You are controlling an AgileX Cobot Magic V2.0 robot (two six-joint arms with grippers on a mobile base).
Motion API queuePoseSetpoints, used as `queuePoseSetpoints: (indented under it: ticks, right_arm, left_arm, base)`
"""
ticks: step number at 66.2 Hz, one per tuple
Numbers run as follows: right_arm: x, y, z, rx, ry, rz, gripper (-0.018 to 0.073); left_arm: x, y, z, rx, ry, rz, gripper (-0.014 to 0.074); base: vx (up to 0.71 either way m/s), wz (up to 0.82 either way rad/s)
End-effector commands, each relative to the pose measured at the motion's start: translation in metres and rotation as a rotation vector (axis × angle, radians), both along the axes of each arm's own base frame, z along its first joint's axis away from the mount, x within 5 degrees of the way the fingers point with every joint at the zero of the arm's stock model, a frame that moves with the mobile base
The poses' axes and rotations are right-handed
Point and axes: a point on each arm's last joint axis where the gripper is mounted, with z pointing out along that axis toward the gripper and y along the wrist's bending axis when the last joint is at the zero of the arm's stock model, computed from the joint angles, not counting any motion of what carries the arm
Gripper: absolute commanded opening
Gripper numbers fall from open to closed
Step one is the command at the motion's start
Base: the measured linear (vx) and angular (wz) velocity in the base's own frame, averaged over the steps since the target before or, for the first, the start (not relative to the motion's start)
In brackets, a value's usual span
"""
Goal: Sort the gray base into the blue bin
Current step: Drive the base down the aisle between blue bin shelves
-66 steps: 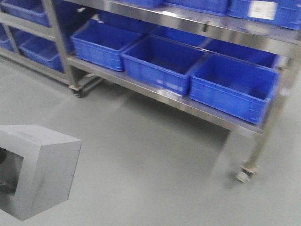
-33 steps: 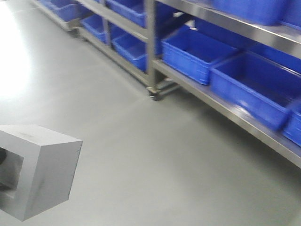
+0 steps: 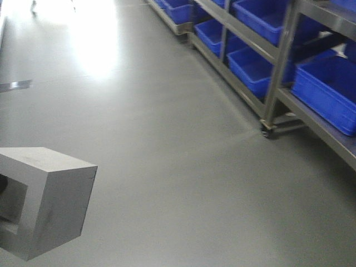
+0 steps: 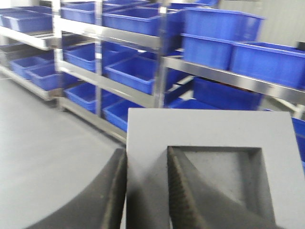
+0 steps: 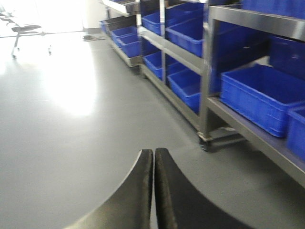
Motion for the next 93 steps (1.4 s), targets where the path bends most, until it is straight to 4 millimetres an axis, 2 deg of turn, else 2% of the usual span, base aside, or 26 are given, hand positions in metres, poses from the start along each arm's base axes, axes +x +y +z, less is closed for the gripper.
queuePoseSetpoints:
  ticks: [1,38,93]
  right_arm:
    - [0.0020,-0.0003,0.0049,-0.018,-0.052,-0.002,-0.0005]
    - [0.0020,-0.0003,0.0049,-0.018,-0.052,-0.002,-0.0005]
    - [0.0020,-0.0003,0.0049,-0.018,-0.052,-0.002,-0.0005]
  left_arm:
    - [-0.0012,0.0010,0.0197,-0.073,-0.118,0.003,0.0002]
    - [-0.0012,0.0010,0.0197,-0.073,-0.118,0.003,0.0002]
    - [-0.0012,0.0010,0.0197,-0.073,-0.118,0.003,0.0002]
  base:
    - [0.16,0.61]
    - [0.17,0.38]
    - [0.37,0.06]
